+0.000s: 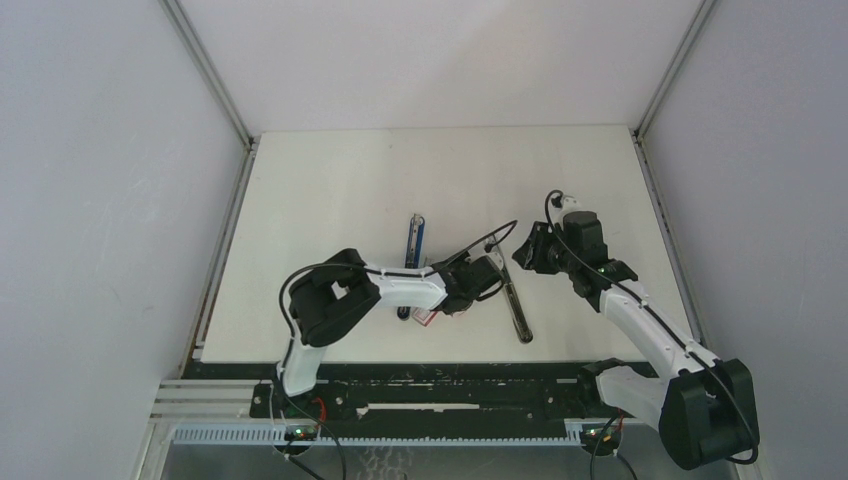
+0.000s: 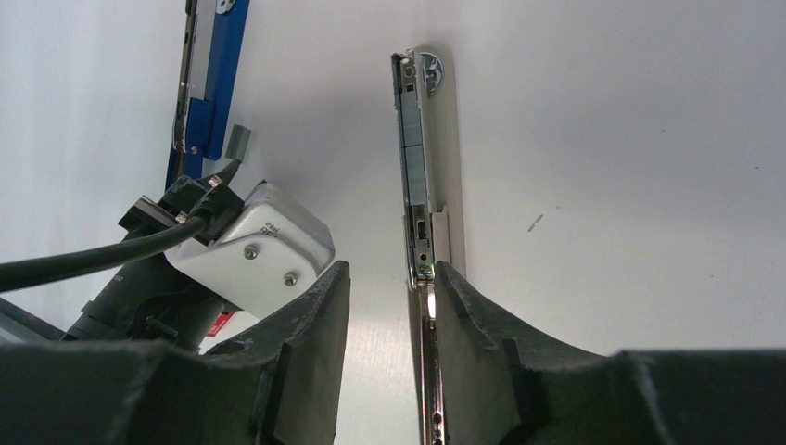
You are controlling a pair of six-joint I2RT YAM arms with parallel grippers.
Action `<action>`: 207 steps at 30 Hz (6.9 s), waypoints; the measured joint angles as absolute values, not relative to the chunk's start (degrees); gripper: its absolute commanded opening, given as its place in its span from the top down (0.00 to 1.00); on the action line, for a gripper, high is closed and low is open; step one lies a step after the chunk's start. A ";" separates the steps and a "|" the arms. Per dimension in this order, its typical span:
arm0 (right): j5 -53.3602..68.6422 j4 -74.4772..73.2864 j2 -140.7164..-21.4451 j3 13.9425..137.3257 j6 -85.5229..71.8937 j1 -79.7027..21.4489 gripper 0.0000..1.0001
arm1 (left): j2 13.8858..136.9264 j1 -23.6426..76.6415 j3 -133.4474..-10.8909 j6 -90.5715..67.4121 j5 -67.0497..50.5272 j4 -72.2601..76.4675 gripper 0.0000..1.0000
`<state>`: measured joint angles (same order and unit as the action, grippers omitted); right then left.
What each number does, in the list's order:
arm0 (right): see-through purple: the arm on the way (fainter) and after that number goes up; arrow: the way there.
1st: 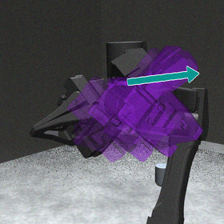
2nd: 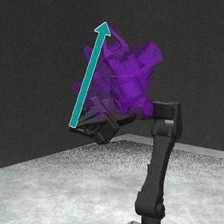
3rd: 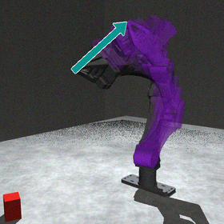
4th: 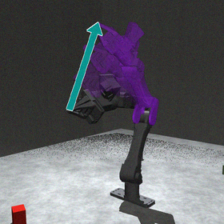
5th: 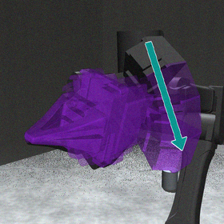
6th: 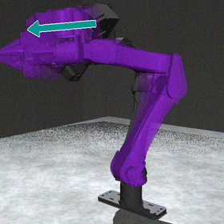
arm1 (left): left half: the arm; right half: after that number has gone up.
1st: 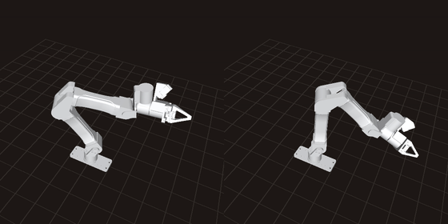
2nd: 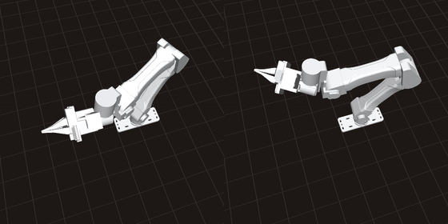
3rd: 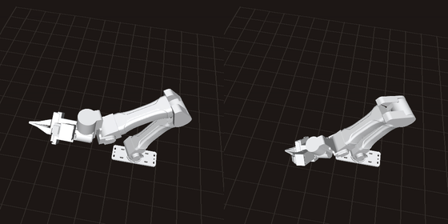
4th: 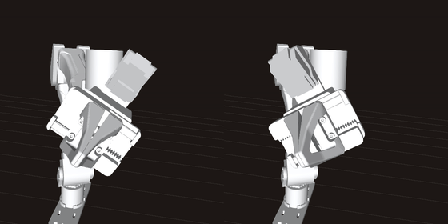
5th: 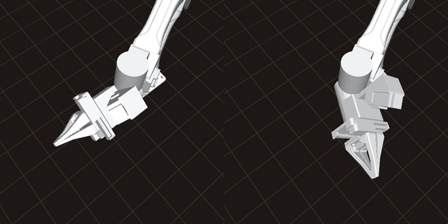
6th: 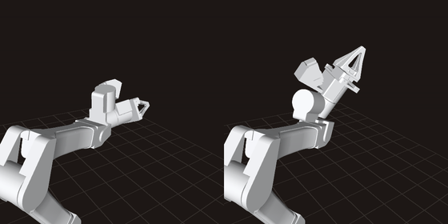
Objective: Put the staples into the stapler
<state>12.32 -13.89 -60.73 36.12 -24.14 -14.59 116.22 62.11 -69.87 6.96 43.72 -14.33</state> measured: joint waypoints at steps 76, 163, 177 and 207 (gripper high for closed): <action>12.53 -16.58 -56.84 36.12 -23.22 -14.35 0.60 | 104.31 46.72 -57.74 -24.34 19.64 -4.62 0.88; 27.79 22.39 -42.96 26.85 -43.94 -31.97 0.85 | 54.87 38.09 -32.91 -38.57 -10.44 4.32 0.17; 18.50 4.56 -41.47 26.94 -34.26 -34.30 0.84 | 79.11 33.89 -32.27 -35.20 -1.15 1.06 0.17; 10.68 -2.31 -44.56 28.16 -30.50 -36.12 0.84 | 91.42 49.32 -40.97 -37.50 -3.40 5.04 0.44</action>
<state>10.68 -2.31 -44.56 28.16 -30.50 -36.12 91.42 49.32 -40.97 -37.50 -3.40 5.04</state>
